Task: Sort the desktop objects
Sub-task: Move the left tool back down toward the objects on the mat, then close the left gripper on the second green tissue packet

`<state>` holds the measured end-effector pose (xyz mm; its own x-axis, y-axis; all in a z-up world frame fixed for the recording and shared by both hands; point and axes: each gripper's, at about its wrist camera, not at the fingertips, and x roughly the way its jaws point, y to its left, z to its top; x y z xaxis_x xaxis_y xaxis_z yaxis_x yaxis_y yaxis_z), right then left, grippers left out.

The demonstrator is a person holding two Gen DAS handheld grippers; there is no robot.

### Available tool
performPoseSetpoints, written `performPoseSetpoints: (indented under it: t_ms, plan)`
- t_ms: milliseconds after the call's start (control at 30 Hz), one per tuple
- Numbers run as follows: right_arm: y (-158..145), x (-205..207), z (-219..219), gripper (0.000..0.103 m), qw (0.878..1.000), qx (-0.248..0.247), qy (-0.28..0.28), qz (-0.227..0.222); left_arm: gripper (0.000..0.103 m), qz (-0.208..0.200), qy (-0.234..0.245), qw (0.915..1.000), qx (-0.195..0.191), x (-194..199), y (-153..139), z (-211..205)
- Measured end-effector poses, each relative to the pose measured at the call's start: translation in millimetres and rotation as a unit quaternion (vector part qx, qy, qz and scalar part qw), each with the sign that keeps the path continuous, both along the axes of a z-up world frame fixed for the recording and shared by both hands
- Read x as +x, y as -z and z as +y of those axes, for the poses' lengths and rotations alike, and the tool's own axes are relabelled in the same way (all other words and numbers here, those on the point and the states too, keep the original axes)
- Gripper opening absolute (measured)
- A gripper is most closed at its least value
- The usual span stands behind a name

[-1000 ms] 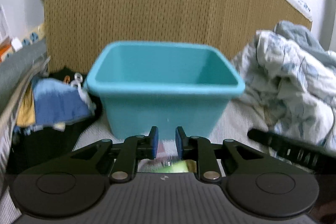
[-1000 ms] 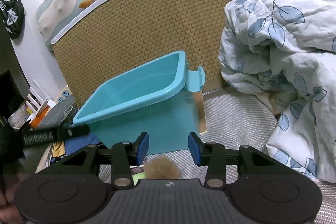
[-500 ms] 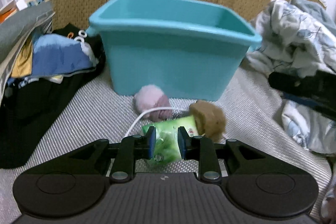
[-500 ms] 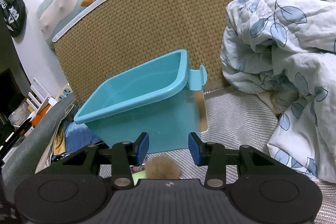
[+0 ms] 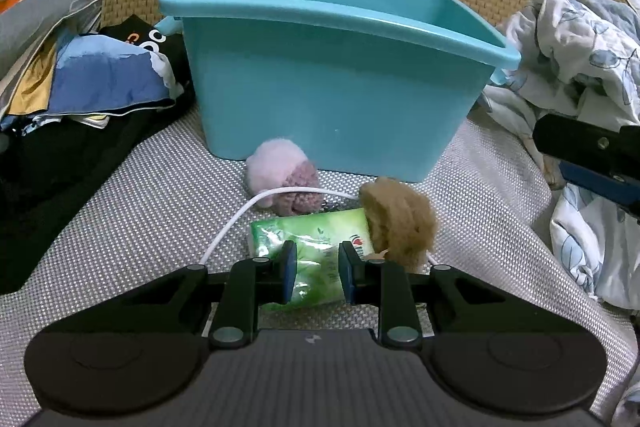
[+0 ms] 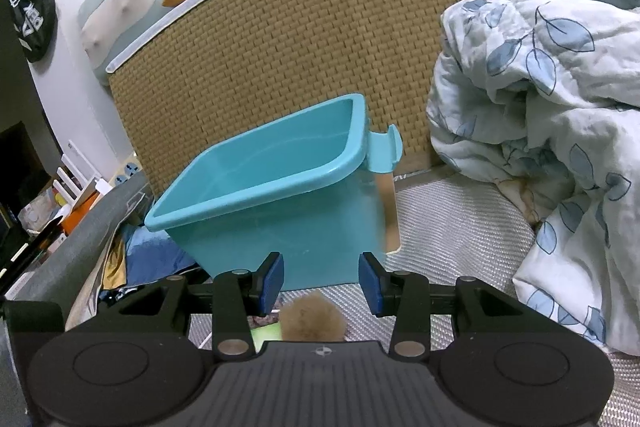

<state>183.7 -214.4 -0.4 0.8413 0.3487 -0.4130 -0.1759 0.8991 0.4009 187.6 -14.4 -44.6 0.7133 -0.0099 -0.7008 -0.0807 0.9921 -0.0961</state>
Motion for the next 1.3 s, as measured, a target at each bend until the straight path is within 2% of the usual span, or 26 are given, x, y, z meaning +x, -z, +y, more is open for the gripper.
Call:
performPoseSetpoints:
  t_ms: [100,167,267,333,667,767,833,967,1100,1300]
  plan:
    - [-0.1,1.2,-2.3,0.045,1.0,0.004,0.003,0.001,0.039,-0.001,-0.004,1.0,-0.008,2.1,0.7,-1.1]
    - [-0.3,1.7,-4.0,0.045,1.0,0.007,0.006,0.002,0.041,-0.001,-0.007,0.9999,-0.009,2.9,1.2,-2.5]
    - [-0.6,1.5,-4.5,0.045,1.0,0.009,0.006,0.002,0.043,-0.005,-0.01,0.9999,0.008,3.0,1.1,-6.7]
    - [-0.8,1.2,-4.2,0.045,1.0,0.009,0.005,0.001,0.054,-0.01,-0.015,0.9996,0.022,2.2,0.5,-8.9]
    - [-1.9,0.2,-3.0,0.045,1.0,0.005,0.002,-0.002,0.056,-0.017,-0.027,0.998,0.055,7.8,0.7,-15.4]
    - [-1.9,0.6,-3.9,0.045,1.0,0.007,0.004,-0.002,0.062,-0.007,-0.024,0.9971,0.072,10.6,3.8,-23.3]
    - [-2.0,0.9,-4.7,0.045,1.0,0.01,0.006,-0.001,0.072,-0.002,-0.022,0.9967,0.078,12.0,6.6,-28.1]
    - [-3.1,0.1,-6.1,0.045,1.0,0.013,0.006,-0.004,0.073,-0.005,-0.033,0.996,0.083,13.2,11.4,-30.8]
    - [-4.5,-1.1,-7.2,0.052,1.0,0.016,0.004,-0.008,0.078,-0.002,-0.053,0.9946,0.089,15.4,12.5,-26.2]
    - [-5.2,2.1,-8.8,0.052,1.0,0.021,0.006,-0.008,0.081,0.002,-0.04,0.995,0.092,10.8,18.8,-21.6]
